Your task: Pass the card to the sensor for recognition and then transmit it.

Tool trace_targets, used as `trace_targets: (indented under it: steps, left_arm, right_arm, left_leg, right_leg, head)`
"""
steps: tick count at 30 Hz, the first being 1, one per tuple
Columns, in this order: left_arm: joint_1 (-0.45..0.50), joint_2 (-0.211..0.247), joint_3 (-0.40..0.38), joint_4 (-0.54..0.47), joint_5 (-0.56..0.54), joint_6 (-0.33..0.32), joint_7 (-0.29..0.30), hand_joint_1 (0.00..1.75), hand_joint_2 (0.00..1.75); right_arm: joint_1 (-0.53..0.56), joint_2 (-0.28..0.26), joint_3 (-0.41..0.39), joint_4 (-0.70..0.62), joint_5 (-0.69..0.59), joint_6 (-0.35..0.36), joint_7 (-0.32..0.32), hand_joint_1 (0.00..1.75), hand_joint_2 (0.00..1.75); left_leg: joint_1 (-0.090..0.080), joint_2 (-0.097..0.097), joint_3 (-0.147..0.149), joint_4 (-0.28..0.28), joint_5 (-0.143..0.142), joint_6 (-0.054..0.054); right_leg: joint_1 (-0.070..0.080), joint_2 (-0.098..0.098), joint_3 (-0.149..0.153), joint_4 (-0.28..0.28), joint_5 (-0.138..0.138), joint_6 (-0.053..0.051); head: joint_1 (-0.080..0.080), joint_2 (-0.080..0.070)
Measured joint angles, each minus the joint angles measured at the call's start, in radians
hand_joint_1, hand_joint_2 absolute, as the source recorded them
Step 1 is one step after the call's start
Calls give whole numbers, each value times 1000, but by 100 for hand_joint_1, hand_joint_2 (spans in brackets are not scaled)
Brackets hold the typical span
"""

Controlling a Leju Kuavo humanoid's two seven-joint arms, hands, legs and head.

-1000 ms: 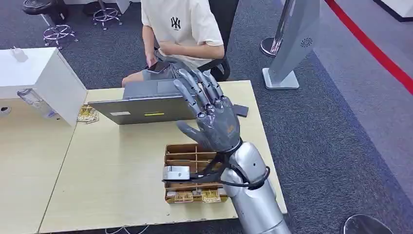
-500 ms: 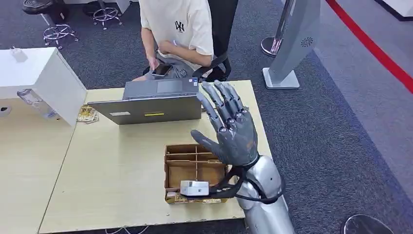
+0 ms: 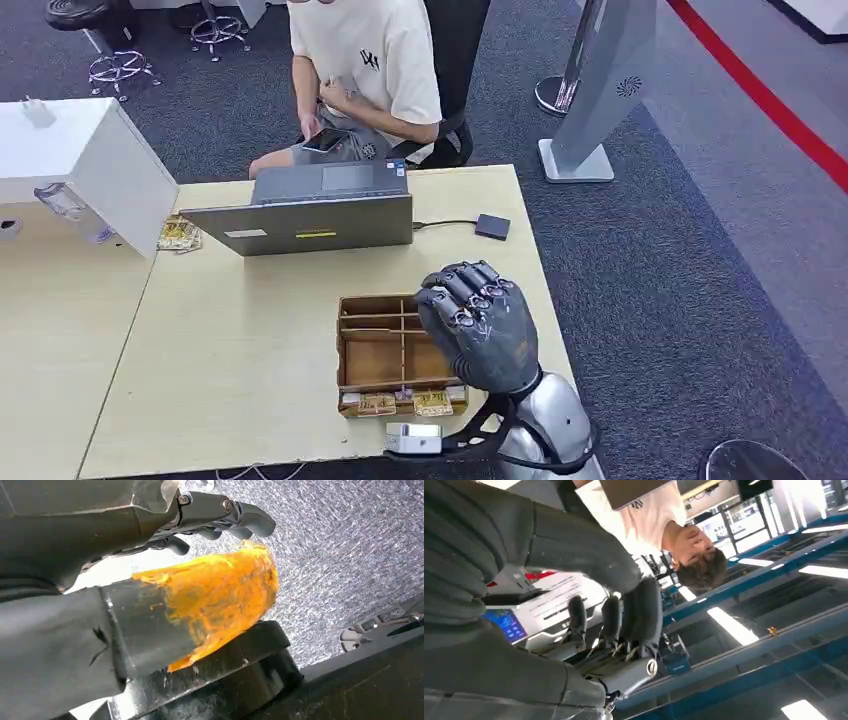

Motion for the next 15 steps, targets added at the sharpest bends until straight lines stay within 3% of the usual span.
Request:
trace_targets:
  steps: [4, 15]
  left_arm:
    - [0, 3, 0, 0, -3, -1, -8, 0, 0]
    - [-2, 6, 0, 0, -10, -11, -7, 0, 0]
  right_arm:
    - [17, -1, -5, 4, 18, 0, 10, 143, 175]
    - [20, -1, -6, 61, 47, 0, 7, 143, 175]
  left_leg:
    - [0, 0, 0, 0, 0, 0]
    - [0, 0, 0, 0, 0, 0]
  right_leg:
    - [0, 0, 0, 0, 0, 0]
    - [0, 0, 0, 0, 0, 0]
  head:
    - [0, 0]
    - [0, 0]
